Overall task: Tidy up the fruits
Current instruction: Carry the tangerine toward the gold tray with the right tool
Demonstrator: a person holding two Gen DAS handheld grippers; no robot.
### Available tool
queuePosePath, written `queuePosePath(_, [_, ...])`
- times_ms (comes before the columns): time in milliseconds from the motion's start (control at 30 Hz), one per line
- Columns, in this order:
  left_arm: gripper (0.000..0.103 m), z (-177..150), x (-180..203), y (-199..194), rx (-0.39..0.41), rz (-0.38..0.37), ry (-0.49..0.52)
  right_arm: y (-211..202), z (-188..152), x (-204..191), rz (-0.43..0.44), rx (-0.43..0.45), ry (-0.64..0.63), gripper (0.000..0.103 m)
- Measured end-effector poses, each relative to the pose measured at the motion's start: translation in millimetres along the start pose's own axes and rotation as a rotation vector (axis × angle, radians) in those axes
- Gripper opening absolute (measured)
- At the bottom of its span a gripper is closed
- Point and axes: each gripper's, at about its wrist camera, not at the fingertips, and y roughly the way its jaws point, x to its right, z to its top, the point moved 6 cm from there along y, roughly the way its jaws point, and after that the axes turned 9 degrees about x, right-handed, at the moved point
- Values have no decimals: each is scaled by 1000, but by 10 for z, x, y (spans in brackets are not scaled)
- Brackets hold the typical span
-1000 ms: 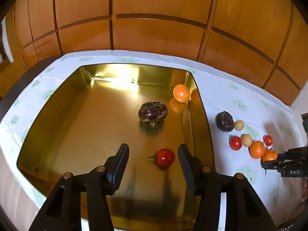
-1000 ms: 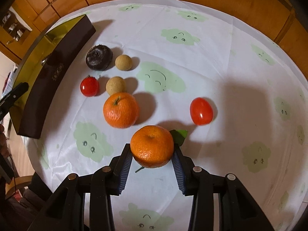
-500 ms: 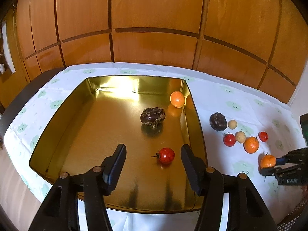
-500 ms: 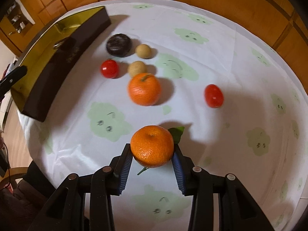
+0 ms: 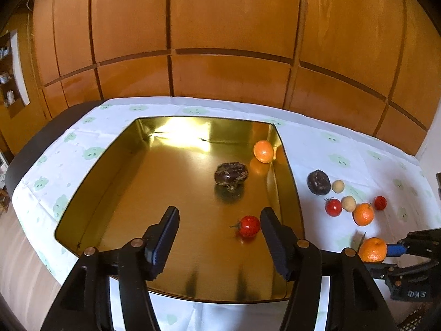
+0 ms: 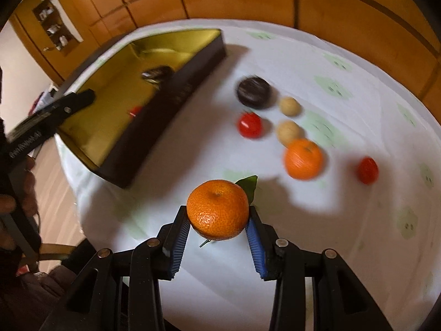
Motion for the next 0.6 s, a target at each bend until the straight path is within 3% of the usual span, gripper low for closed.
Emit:
queuePosePath(333, [66, 60, -195, -124, 53, 62, -6, 100, 557, -369, 99, 99, -55, 41])
queuePosePath(600, [66, 79, -297, -177, 78, 97, -2, 200, 715, -698, 117, 102, -134, 41])
